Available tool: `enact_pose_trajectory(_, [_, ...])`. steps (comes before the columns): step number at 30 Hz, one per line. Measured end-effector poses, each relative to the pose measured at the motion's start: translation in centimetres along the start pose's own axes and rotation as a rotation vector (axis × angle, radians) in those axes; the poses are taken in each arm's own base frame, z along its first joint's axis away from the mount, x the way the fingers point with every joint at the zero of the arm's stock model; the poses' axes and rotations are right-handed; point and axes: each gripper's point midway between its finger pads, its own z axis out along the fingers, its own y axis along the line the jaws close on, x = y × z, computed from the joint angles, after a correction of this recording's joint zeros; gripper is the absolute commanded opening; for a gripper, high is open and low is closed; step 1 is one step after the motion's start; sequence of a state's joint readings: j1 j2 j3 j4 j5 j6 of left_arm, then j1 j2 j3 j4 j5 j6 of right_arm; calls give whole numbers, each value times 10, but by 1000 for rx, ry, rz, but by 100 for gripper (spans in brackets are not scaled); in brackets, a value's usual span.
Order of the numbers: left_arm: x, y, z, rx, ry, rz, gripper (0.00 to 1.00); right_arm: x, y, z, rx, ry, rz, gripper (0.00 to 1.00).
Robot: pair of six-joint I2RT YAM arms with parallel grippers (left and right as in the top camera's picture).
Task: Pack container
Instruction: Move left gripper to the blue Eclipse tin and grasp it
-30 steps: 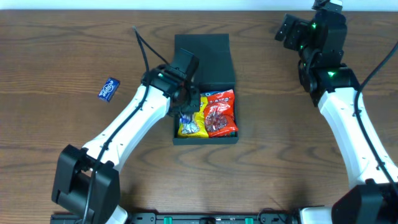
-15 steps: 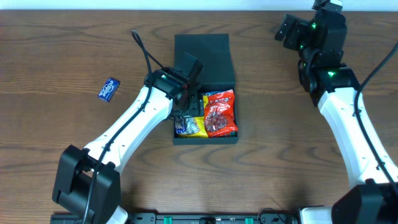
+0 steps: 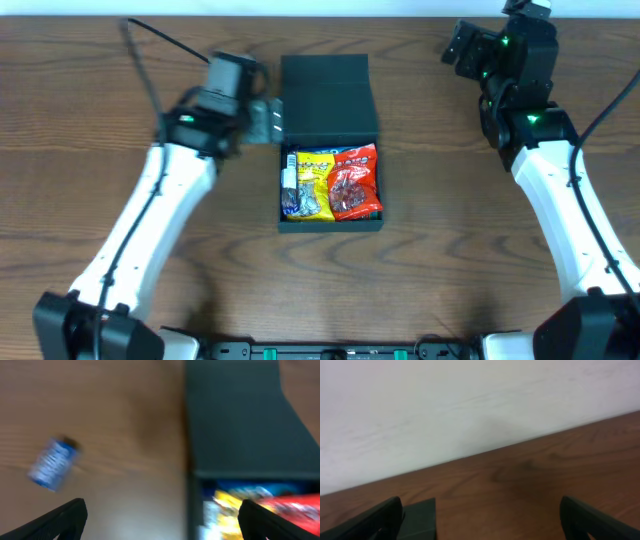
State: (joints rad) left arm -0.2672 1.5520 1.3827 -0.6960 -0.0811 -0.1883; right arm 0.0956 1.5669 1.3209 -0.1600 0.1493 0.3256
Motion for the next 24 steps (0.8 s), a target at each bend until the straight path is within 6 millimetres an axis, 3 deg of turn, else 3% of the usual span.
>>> enact_pose_trajectory(1, [-6,23,2,-43,-10,16,98,0,1,0,-5,2,0,99])
enact_pose_trajectory(3, [-8,50,7,-92,2,30,98,1,2,0,-13,6,0,99])
enact_pose_trajectory(6, [-1,103,32,-148,73,60,98,3,3,0,-19,12,-1,99])
enact_pose_trajectory(11, [8,149,82,-114,127,88,96,3,3,0,-19,15,-1,99])
enact_pose_trajectory(19, [36,157,149,-46,207,164,96,3,3,0,-19,14,-1,99])
enact_pose_trajectory(24, [57,155,158,-17,283,191,97,3,3,0,-19,14,-1,99])
